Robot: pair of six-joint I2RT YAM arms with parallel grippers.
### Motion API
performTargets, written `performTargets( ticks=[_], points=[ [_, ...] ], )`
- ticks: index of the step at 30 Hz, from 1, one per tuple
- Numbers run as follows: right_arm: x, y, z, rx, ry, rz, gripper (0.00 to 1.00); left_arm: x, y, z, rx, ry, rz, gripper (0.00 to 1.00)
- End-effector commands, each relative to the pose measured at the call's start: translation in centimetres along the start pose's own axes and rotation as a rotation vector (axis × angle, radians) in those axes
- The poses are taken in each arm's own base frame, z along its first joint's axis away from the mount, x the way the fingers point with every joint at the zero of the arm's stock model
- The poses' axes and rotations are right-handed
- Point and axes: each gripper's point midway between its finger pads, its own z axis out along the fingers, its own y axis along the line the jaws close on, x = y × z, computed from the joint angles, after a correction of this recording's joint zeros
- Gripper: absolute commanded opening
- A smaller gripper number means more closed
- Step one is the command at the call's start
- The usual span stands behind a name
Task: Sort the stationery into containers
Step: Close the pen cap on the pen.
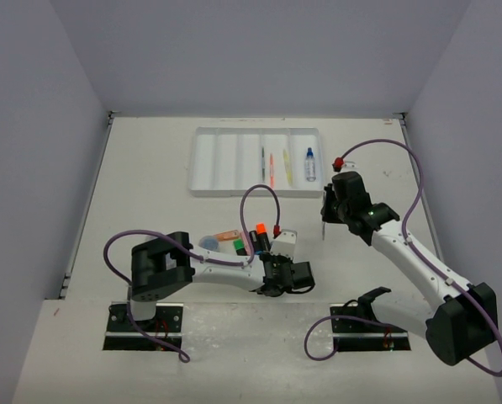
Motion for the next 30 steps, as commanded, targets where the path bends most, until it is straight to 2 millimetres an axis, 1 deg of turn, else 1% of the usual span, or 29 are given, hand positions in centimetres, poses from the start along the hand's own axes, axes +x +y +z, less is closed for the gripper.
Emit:
performTargets(
  ticks=[1, 2, 4, 5, 6, 7, 8, 9, 10, 12, 14, 15, 16, 18, 19, 20, 21, 23, 26, 30],
  points=[
    [-1.8, 1.5, -1.1, -0.101, -0.088, -0.004, 0.0, -3.4, 1.6, -1.1, -0.021, -0.082, -0.033, 0.0],
    [-2.1, 2.3, -1.8, -0.152, -0.113, -0.008, 0.0, -5.6, 2.3, -1.9, -0.021, -0.126, -0.05, 0.0],
    [-2.6, 4.3, -3.3, -0.293, -0.168, -0.031, 0.0, -9.2, 3.0, -3.6, 0.028, -0.182, -0.058, 0.0],
    [-2.9, 6.1, -4.9, -0.417, -0.211, -0.053, 0.0, -12.3, 3.6, -4.8, 0.084, -0.228, -0.08, 0.0],
    [-3.0, 7.2, -6.1, -0.502, -0.243, -0.071, 0.0, -15.0, 4.2, -5.3, 0.147, -0.27, -0.126, 0.0],
    [-2.7, 8.0, -6.4, -0.561, -0.251, -0.081, 0.0, -16.5, 4.6, -6.6, 0.184, -0.307, -0.128, 0.0],
    [-2.8, 9.6, -8.5, -0.692, -0.303, -0.09, 0.0, -19.2, 5.2, -9.1, 0.271, -0.384, -0.145, 0.0],
    [-2.5, 10.8, -10.1, -0.798, -0.328, -0.096, 0.0, -21.1, 5.7, -11.1, 0.343, -0.453, -0.161, 0.0],
    [-2.3, 11.6, -11.0, -0.871, -0.339, -0.09, 0.0, -22.3, 6.0, -12.7, 0.4, -0.506, -0.171, 0.0],
    [-1.4, 13.8, -13.0, -1.031, -0.335, -0.057, 0.0, -24.7, 6.6, -17.4, 0.558, -0.665, -0.189, 0.0],
    [-1.0, 15.1, -14.1, -1.078, -0.368, -0.056, 0.0, -25.6, 6.7, -20.1, 0.653, -0.761, -0.194, 0.0],
    [-0.6, 16.1, -14.8, -1.109, -0.391, -0.067, 0.0, -25.9, 6.7, -21.7, 0.718, -0.813, -0.197, 0.0],
    [-0.1, 17.4, -16.1, -1.163, -0.418, -0.083, 0.0, -26.1, 6.7, -23.9, 0.807, -0.882, -0.198, 0.0],
    [0.1, 19.1, -18.2, -1.252, -0.428, -0.089, 0.0, -25.9, 7.1, -25.8, 0.885, -0.942, -0.198, 0.0],
    [0.1, 19.2, -17.8, -1.242, -0.423, -0.085, 0.0, -25.6, 7.0, -26.2, 0.917, -0.955, -0.191, 0.0],
    [0.1, 20.1, -18.9, -1.268, -0.418, -0.1, 0.0, -25.1, 6.9, -26.3, 0.941, -0.961, -0.18, 0.0],
    [0.0, 20.7, -19.3, -1.276, -0.416, -0.109, 0.0, -24.8, 6.9, -26.4, 0.961, -0.968, -0.177, 0.0],
    [-0.2, 21.3, -19.8, -1.276, -0.415, -0.119, 0.0, -24.5, 6.9, -26.8, 0.988, -0.978, -0.174, 0.0],
    [-0.4, 21.6, -20.4, -1.28, -0.424, -0.117, 0.0, -24.4, 7.0, -27.4, 1.014, -0.999, -0.179, 0.0],
    [-0.3, 21.7, -20.5, -1.28, -0.422, -0.119, 0.0, -24.2, 7.2, -27.8, 1.035, -1.016, -0.183, 0.0]
  ],
)
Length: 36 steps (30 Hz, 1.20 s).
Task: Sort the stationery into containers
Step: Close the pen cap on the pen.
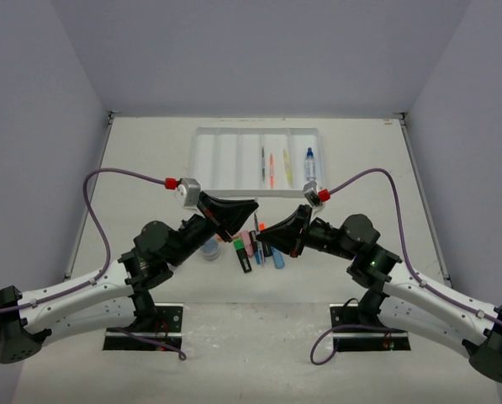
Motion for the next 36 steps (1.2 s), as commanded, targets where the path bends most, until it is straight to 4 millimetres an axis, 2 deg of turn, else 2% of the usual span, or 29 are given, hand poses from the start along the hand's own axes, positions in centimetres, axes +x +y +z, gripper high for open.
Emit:
performTargets(
  ticks=[1, 10, 18, 36],
  points=[
    [-3.2, 1.5, 0.4, -0.026, -0.1, -0.04, 0.0, -3.2, -2.3, -0.3, 0.108, -0.116, 0.008, 0.0],
    [-3.8, 2.2, 0.2, -0.047, -0.11, -0.056, 0.0, -2.5, -2.3, -0.5, 0.123, -0.114, -0.001, 0.0],
    [-3.6, 2.8, 0.1, -0.079, -0.114, -0.069, 0.0, -2.7, -2.2, -0.3, 0.116, -0.124, 0.011, 0.0],
    [-4.3, 3.0, -0.1, -0.069, -0.135, -0.084, 0.0, -2.5, -1.9, -0.4, 0.103, -0.119, 0.015, 0.0]
  ],
)
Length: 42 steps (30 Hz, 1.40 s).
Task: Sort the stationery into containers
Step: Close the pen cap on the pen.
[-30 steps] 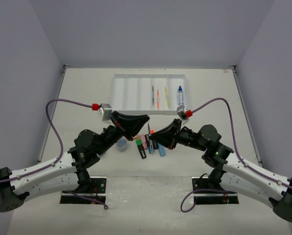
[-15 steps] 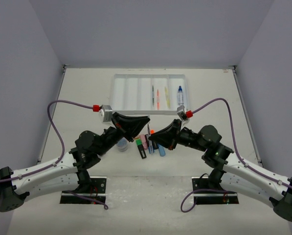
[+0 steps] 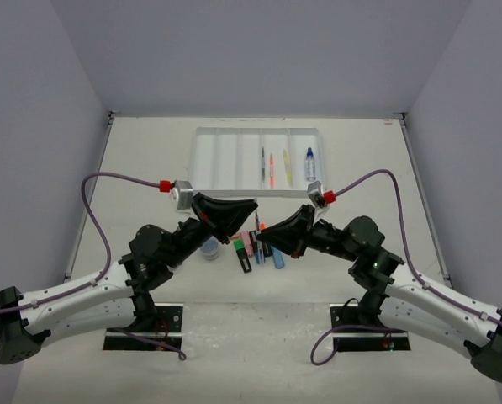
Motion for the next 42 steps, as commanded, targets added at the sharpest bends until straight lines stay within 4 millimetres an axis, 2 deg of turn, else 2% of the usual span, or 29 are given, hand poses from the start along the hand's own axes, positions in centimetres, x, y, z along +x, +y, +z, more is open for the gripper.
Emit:
performTargets(
  ticks=[1, 13, 22, 26, 30, 33, 38, 42],
  points=[
    [-3.2, 1.5, 0.2, -0.026, -0.089, -0.054, 0.0, -1.1, -0.3, 0.1, 0.016, -0.044, 0.025, 0.0],
    [-5.1, 1.9, 0.9, -0.022, -0.132, -0.052, 0.0, -1.2, -1.4, 0.2, 0.06, -0.038, -0.006, 0.0],
    [-8.8, 4.6, 1.4, -0.115, -0.24, -0.065, 0.0, -1.0, -1.7, -0.2, 0.082, -0.045, -0.051, 0.0],
    [-11.2, 5.4, 1.8, -0.12, -0.29, -0.118, 0.0, -1.1, -1.8, -0.3, 0.083, -0.037, -0.047, 0.0],
    [-12.4, 6.4, 1.4, -0.132, -0.294, -0.153, 0.0, -1.0, -1.8, -0.6, 0.083, -0.016, -0.021, 0.0],
    [-11.8, 6.2, 1.5, -0.12, -0.255, -0.17, 0.0, -1.5, -1.8, -0.9, 0.075, -0.022, -0.006, 0.01],
    [-8.4, 5.4, 2.0, -0.14, -0.128, -0.17, 0.0, -2.4, -1.5, -0.4, 0.024, 0.008, 0.028, 0.21],
    [-7.7, 5.2, 2.0, -0.139, -0.113, -0.158, 0.0, -3.2, -2.1, 0.0, 0.035, 0.005, 0.034, 0.23]
  ],
)
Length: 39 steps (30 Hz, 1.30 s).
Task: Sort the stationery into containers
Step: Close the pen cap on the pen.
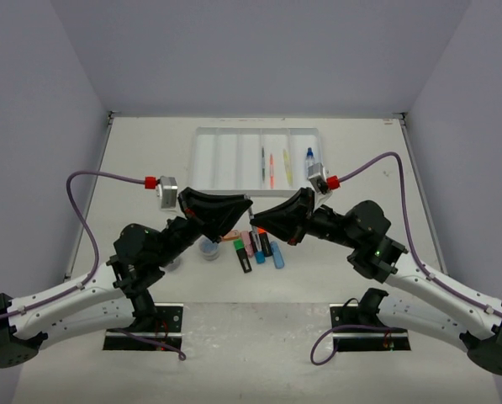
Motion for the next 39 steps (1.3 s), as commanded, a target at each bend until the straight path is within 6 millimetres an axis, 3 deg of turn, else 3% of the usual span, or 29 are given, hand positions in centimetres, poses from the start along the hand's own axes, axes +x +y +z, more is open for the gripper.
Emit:
performTargets(
  ticks=[1, 3, 9, 12, 14, 18, 22, 25, 28, 30, 31, 32, 33, 35, 39],
  points=[
    [-2.2, 1.7, 0.1, -0.062, -0.056, -0.056, 0.0, 0.4, 0.1, 0.4, -0.016, 0.061, 0.051, 0.25],
    [-2.1, 1.8, 0.1, -0.065, -0.053, -0.055, 0.0, 0.2, -0.2, 0.4, -0.006, 0.062, 0.051, 0.28],
    [-2.4, 1.6, 0.2, -0.047, -0.067, -0.057, 0.0, 0.7, -1.3, 0.5, 0.053, 0.087, 0.045, 0.19],
    [-2.8, 1.5, 0.2, -0.036, -0.079, -0.059, 0.0, 0.8, -1.6, 0.6, 0.071, 0.095, 0.043, 0.02],
    [-3.0, 1.5, 0.4, -0.037, -0.077, -0.057, 0.0, 1.0, -2.1, 0.5, 0.1, 0.11, 0.046, 0.0],
    [-1.3, 1.2, 1.3, -0.061, -0.005, -0.043, 0.18, 0.4, -2.7, 0.4, 0.126, 0.093, 0.053, 0.0],
    [0.7, 1.0, 2.0, -0.1, 0.059, -0.016, 0.29, -0.4, -3.5, 0.3, 0.165, 0.08, 0.082, 0.0],
    [1.4, 0.9, 2.4, -0.113, 0.08, -0.002, 0.24, -0.7, -3.9, 0.3, 0.18, 0.075, 0.094, 0.0],
    [2.0, 1.0, 2.5, -0.124, 0.1, -0.002, 0.0, -1.3, -3.9, 0.3, 0.176, 0.063, 0.109, 0.0],
    [1.9, 1.1, 2.5, -0.125, 0.099, -0.005, 0.0, -1.2, -3.7, 0.3, 0.166, 0.073, 0.12, 0.01],
    [1.8, 1.1, 2.5, -0.123, 0.094, -0.009, 0.0, -1.1, -3.6, 0.4, 0.164, 0.075, 0.128, 0.06],
    [1.6, 1.1, 2.4, -0.117, 0.086, -0.013, 0.0, -1.1, -3.6, 0.4, 0.161, 0.079, 0.134, 0.2],
    [1.3, 1.2, 2.2, -0.111, 0.077, -0.016, 0.0, -1.2, -3.6, 0.5, 0.157, 0.082, 0.138, 0.41],
    [1.1, 1.0, 2.1, -0.094, 0.074, -0.026, 0.0, -1.3, -3.2, 0.6, 0.134, 0.08, 0.147, 0.56],
    [1.3, 1.0, 2.2, -0.097, 0.095, -0.034, 0.0, -2.8, -3.0, 0.8, 0.102, 0.055, 0.178, 0.61]
  ],
)
